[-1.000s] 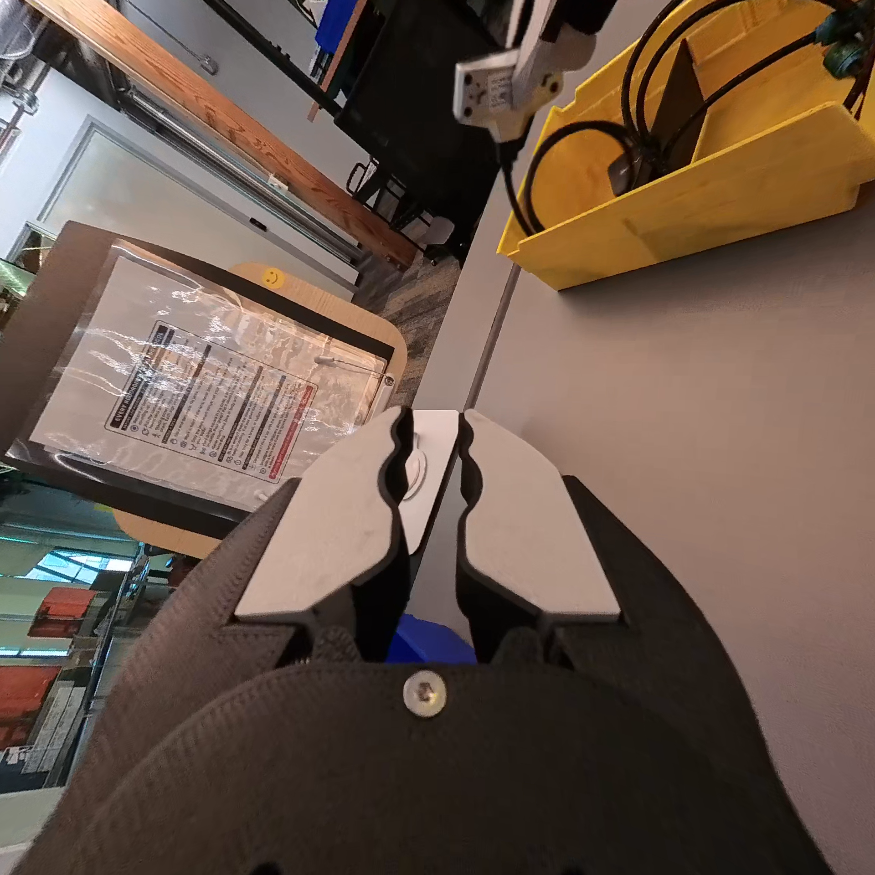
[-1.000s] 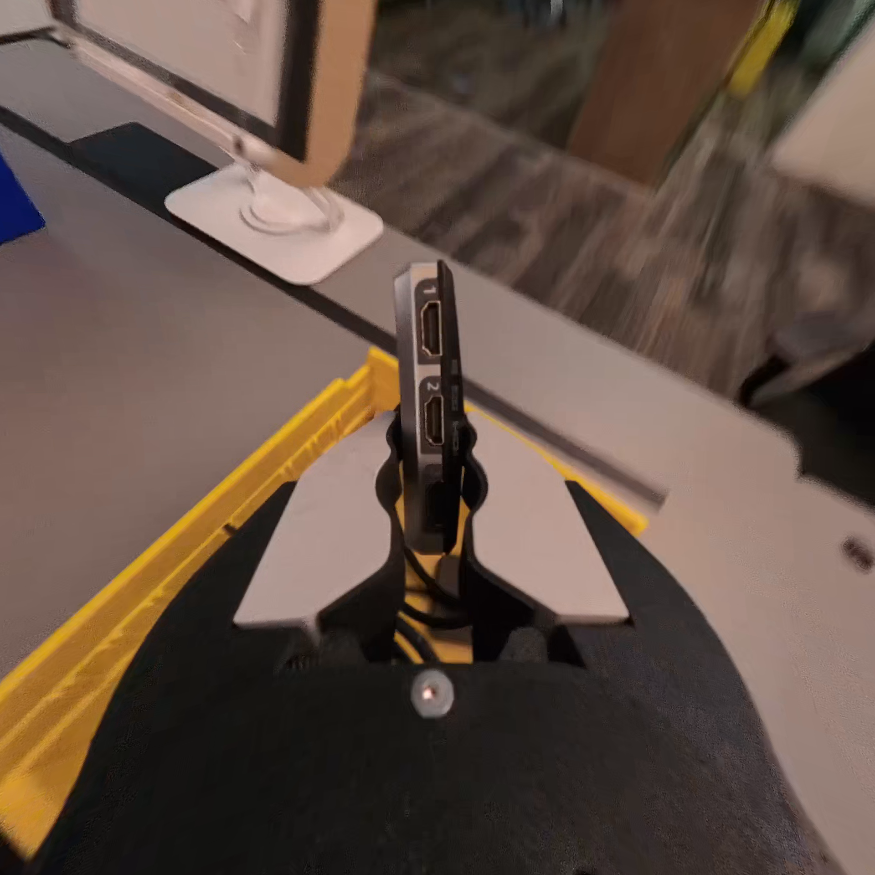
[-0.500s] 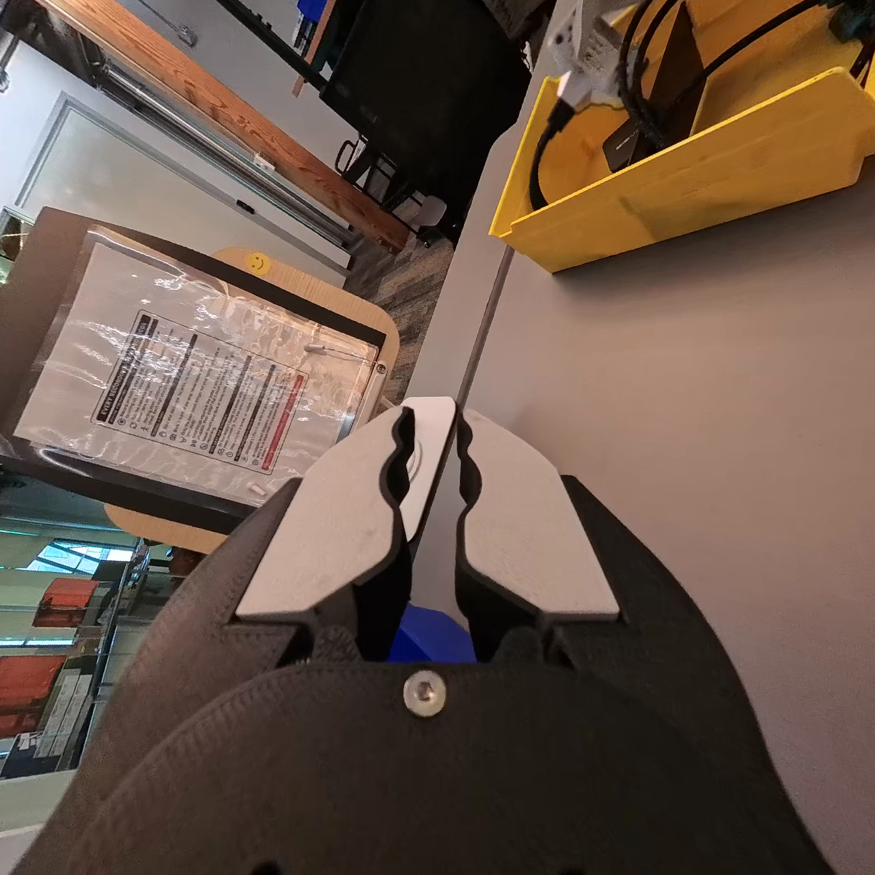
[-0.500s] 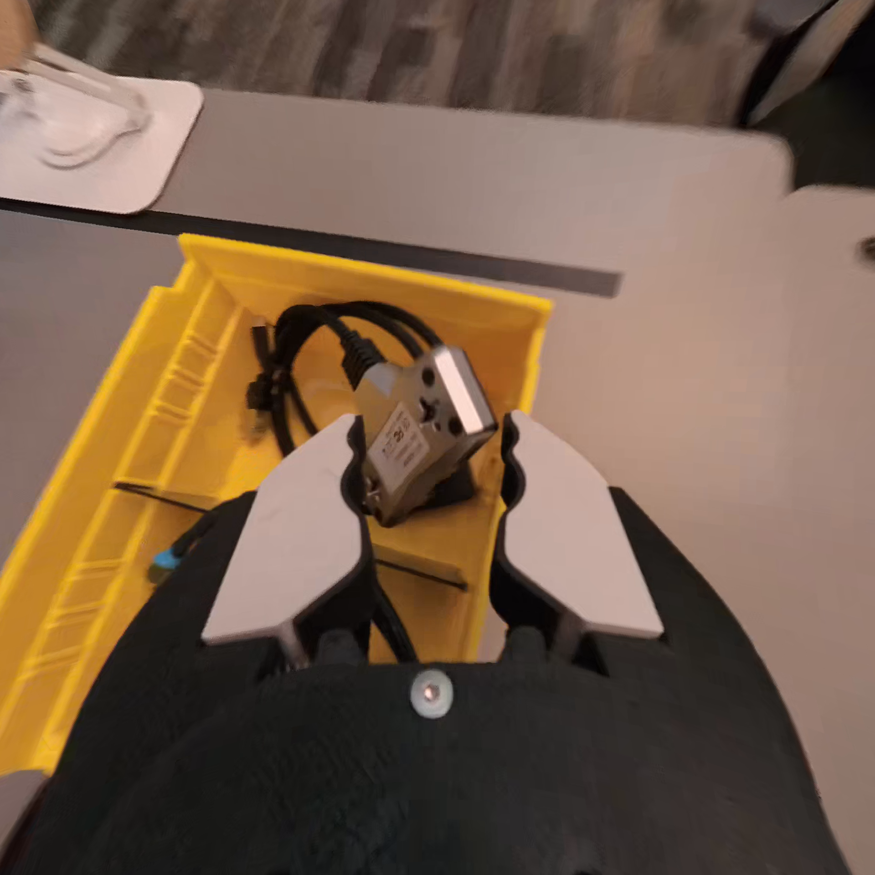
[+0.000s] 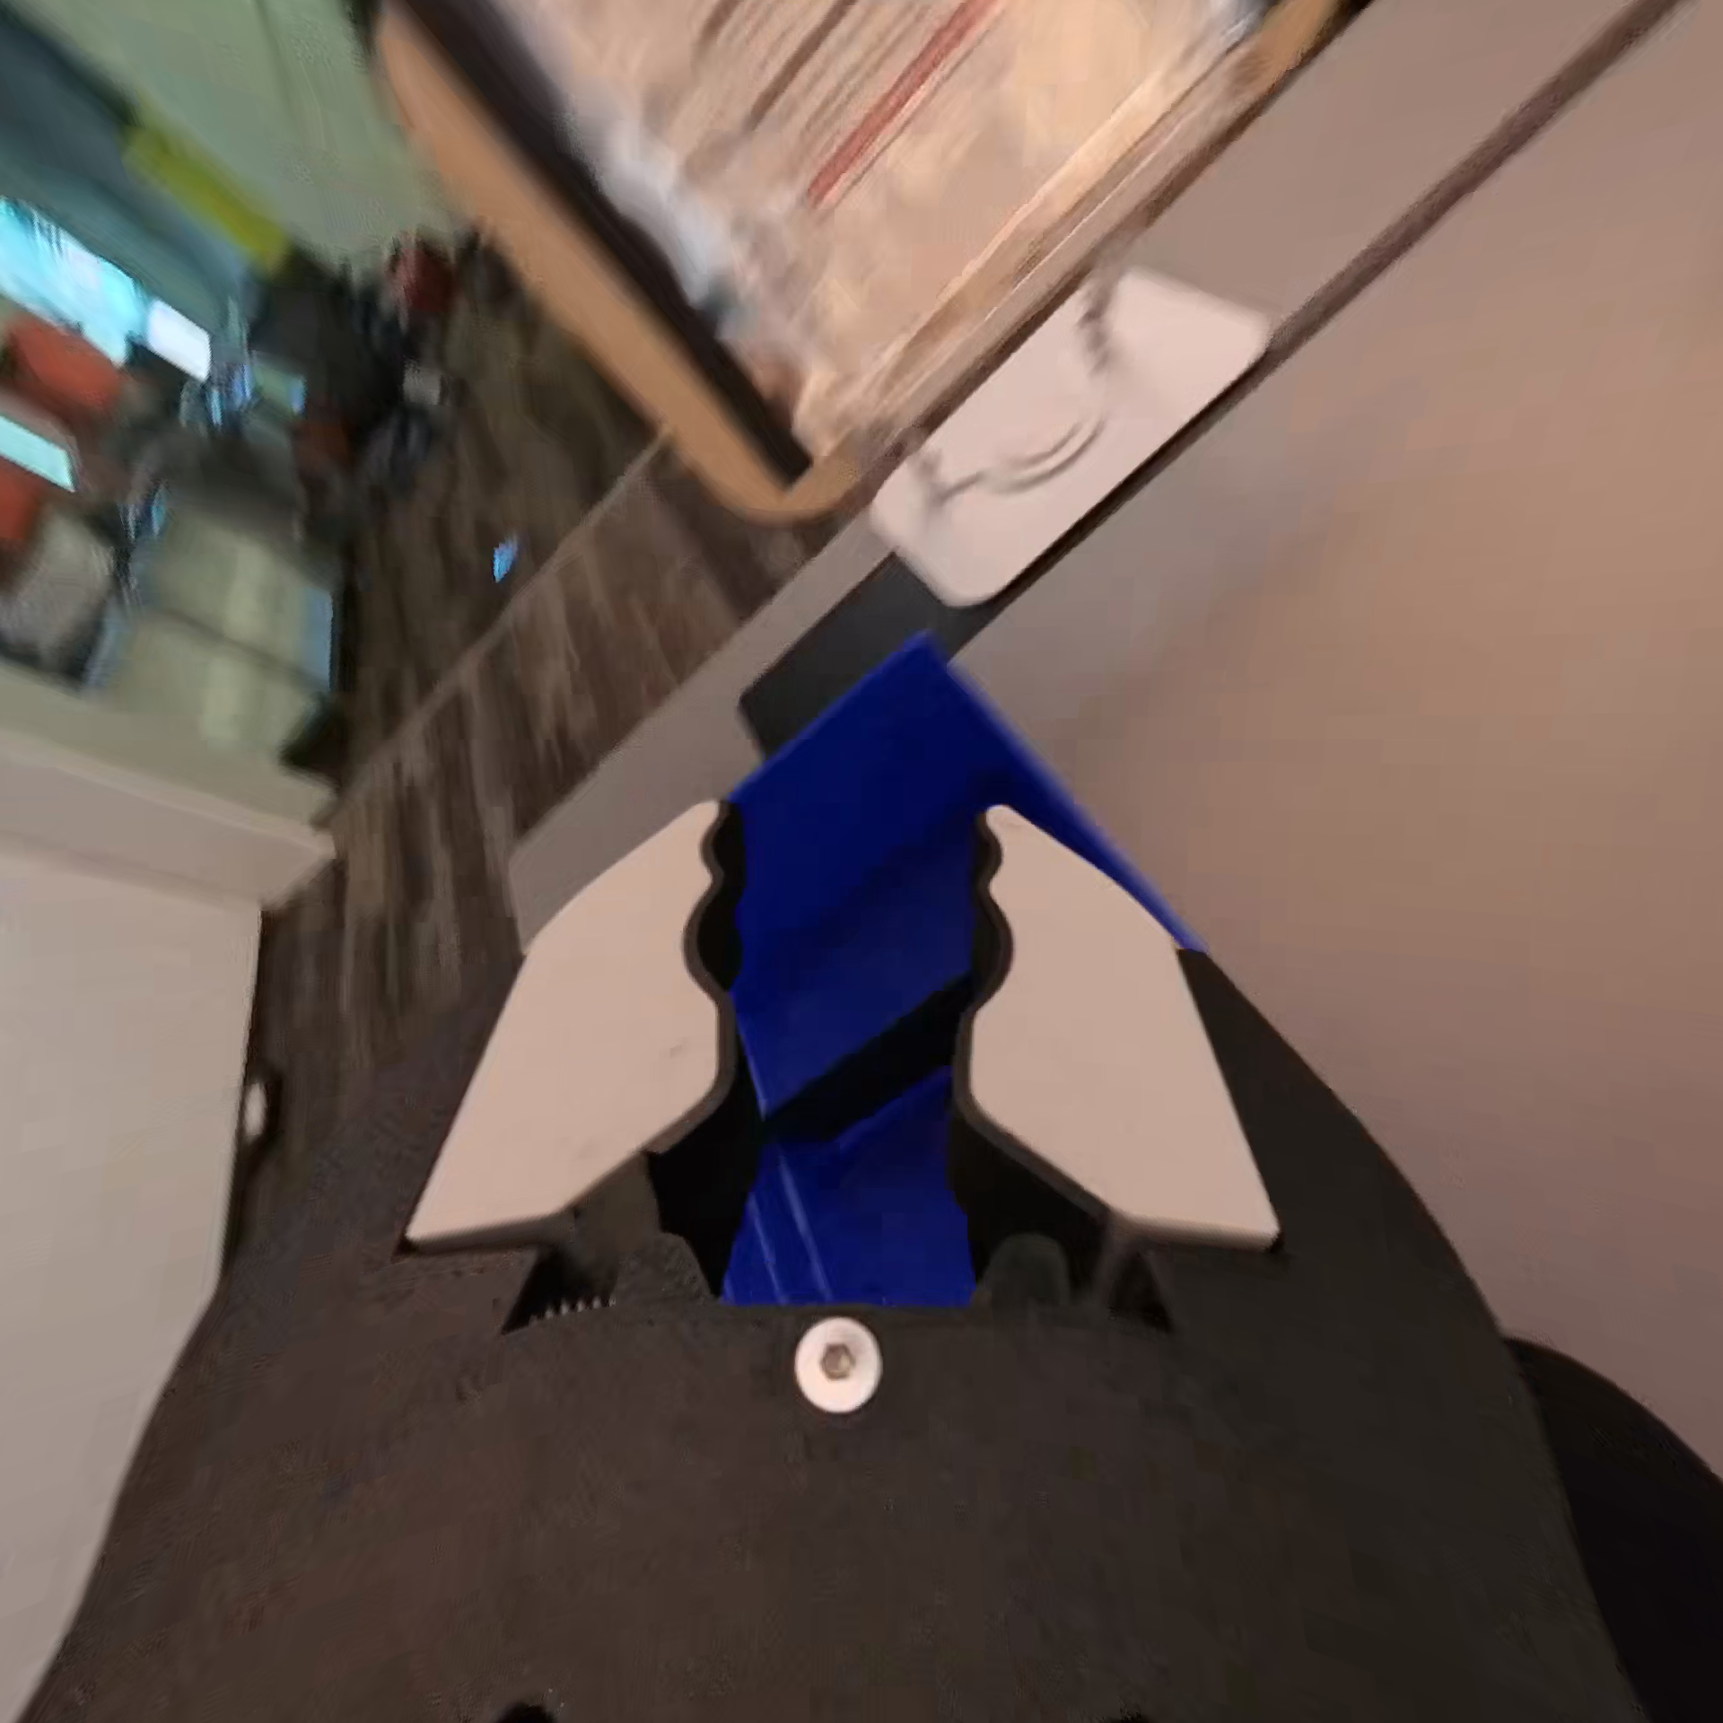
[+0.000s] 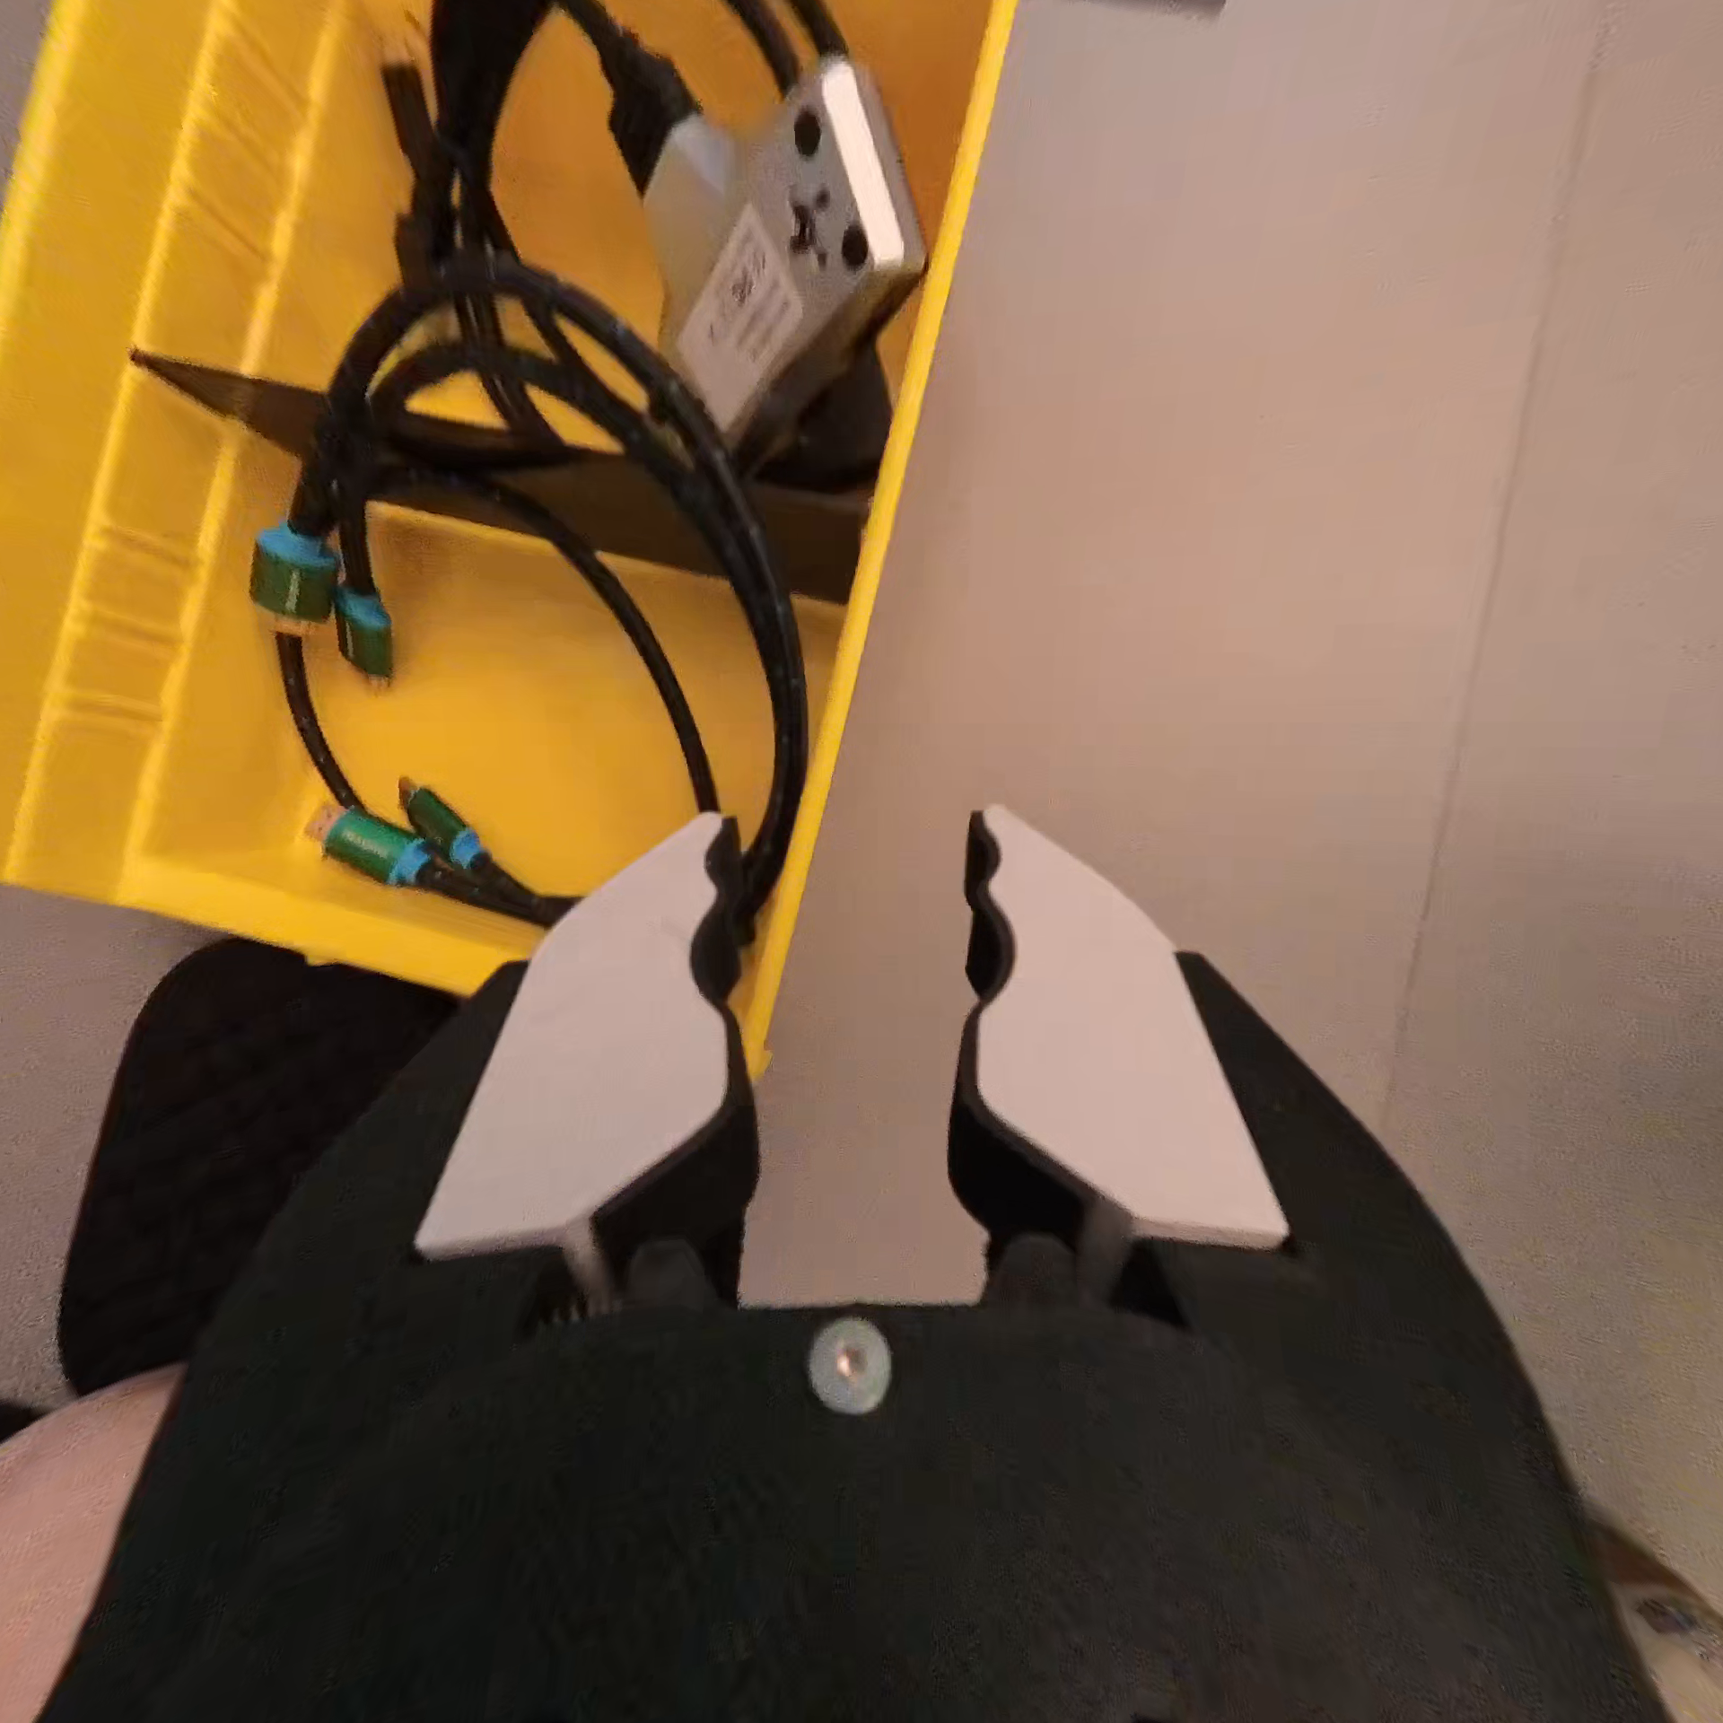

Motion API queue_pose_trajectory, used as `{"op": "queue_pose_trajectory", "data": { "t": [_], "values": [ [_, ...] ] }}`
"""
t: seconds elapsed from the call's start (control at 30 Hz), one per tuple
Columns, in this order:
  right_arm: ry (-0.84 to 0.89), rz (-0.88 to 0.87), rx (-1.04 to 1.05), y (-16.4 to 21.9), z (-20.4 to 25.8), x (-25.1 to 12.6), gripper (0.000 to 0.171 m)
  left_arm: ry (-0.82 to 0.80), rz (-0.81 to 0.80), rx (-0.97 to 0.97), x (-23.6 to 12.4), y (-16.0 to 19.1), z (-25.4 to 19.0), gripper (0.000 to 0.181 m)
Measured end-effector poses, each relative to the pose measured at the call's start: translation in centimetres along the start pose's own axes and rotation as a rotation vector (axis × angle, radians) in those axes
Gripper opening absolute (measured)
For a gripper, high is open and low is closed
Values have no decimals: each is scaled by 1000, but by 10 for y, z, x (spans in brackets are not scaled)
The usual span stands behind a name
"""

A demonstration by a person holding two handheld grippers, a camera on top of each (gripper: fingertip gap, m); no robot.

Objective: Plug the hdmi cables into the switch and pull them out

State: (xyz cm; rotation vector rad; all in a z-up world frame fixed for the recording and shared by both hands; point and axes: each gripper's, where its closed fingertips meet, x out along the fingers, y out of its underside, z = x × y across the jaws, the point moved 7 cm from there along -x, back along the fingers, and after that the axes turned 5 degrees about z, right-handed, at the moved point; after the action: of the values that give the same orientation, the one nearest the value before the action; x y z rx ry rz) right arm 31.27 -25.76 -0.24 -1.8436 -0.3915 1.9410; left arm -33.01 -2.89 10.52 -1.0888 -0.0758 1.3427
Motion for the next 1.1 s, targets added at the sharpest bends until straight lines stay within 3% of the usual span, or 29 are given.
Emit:
{"op": "queue_pose_trajectory", "data": {
  "t": [0.03,0.2,0.33,0.57,0.77,1.1],
  "values": [
    [-27,31,9,6,1,4,47,-26,57,-68,3,15,15,52],
    [-108,126,70,11,0,30,39,7,348,-316,20,93,53,71],
    [-228,229,130,8,6,49,20,97,501,-476,33,140,63,67],
    [-157,379,118,4,15,59,17,305,714,-669,49,191,56,54],
    [-201,481,70,-5,49,65,17,380,805,-637,65,200,46,5],
    [-146,600,-111,-43,130,90,19,507,863,-378,85,142,-7,7]
  ]
}}
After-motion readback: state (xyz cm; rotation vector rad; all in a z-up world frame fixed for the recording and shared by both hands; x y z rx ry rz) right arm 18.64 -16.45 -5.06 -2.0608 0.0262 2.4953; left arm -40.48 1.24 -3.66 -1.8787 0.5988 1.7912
